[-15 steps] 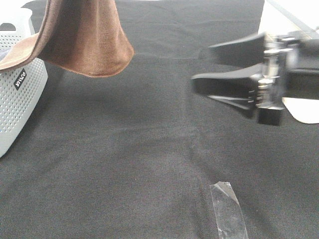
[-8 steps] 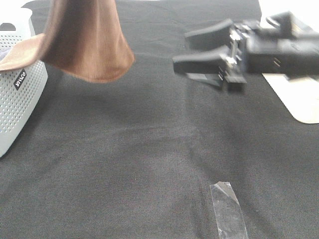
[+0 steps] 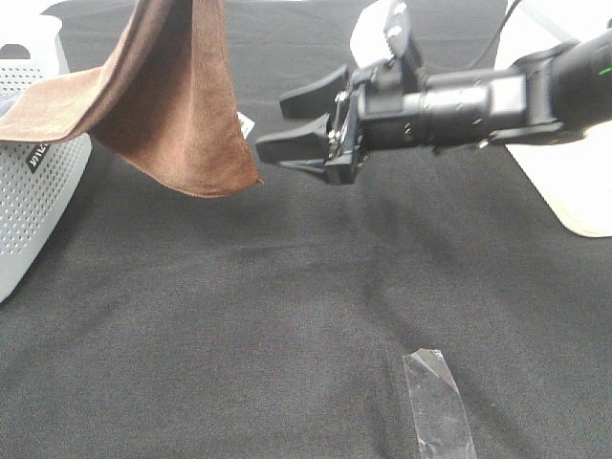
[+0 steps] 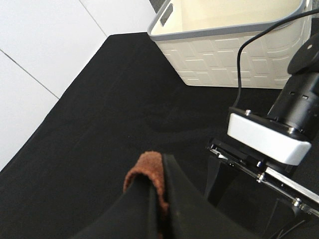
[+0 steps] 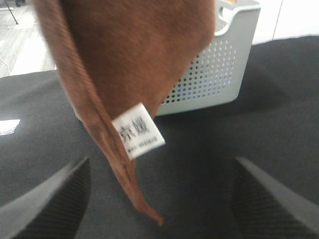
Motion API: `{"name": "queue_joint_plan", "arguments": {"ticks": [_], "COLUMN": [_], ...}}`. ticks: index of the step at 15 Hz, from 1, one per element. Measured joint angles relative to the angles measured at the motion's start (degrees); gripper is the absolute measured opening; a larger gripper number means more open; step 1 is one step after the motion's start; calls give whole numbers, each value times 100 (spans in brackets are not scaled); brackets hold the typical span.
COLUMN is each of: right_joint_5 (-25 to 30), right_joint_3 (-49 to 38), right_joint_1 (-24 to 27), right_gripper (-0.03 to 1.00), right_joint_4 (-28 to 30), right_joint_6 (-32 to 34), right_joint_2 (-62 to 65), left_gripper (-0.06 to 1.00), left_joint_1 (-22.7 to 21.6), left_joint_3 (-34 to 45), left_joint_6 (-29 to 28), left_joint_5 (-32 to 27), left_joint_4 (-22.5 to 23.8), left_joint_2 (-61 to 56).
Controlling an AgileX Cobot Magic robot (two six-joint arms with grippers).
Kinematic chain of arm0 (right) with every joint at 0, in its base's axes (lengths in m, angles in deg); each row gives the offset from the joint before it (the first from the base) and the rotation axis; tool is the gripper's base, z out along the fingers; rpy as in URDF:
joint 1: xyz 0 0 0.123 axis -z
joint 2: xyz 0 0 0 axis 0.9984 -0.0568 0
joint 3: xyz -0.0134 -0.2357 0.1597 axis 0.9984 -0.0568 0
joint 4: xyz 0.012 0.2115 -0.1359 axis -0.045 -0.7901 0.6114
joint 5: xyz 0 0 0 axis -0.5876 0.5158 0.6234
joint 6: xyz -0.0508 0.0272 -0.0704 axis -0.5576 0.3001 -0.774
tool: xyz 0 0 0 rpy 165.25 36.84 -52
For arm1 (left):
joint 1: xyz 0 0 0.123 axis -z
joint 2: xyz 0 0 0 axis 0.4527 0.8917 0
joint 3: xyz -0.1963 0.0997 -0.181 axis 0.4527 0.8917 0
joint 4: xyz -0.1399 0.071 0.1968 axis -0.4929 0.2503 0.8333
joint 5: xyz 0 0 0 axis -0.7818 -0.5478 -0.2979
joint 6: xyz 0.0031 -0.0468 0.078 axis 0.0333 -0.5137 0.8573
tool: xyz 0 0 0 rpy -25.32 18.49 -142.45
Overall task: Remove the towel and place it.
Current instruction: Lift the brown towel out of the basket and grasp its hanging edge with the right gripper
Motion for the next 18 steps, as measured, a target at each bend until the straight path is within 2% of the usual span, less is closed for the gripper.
{"name": "queue_joint_plan", "arguments": {"ticks": [5, 6, 10, 11, 12, 15, 16, 18], "right_joint_5": [92, 97, 97, 97, 63, -34, -34, -34], "right_joint_3": [92, 384, 848, 877, 877, 888, 888, 888], "right_joint_1": [-315, -544, -647, -647, -647, -647, -647, -647], "right_gripper": [70, 70, 69, 65, 56, 25, 20, 18], "right_joint_4": [0, 17, 17, 17, 17, 23, 23, 23], "right_joint_6": [103, 97, 350, 367, 384, 390, 390, 390], "right_joint_2": [-539, -808, -1054, -1054, -1054, -1054, -1054, -1054], "left_gripper": [0, 0, 0, 0, 0, 0, 0, 0], "left_joint_1": [0, 0, 0, 0, 0, 0, 0, 0], "left_joint_3": [0, 0, 0, 0, 0, 0, 0, 0], "left_joint_6": [23, 23, 23, 23, 23, 23, 23, 23], "left_joint_5": [-11, -11, -11, -11, -6, 286, 395, 464], "left_joint_4": [-23, -23, -17, 17, 57, 103, 109, 109], "left_joint_2": [0, 0, 0, 0, 0, 0, 0, 0]}}
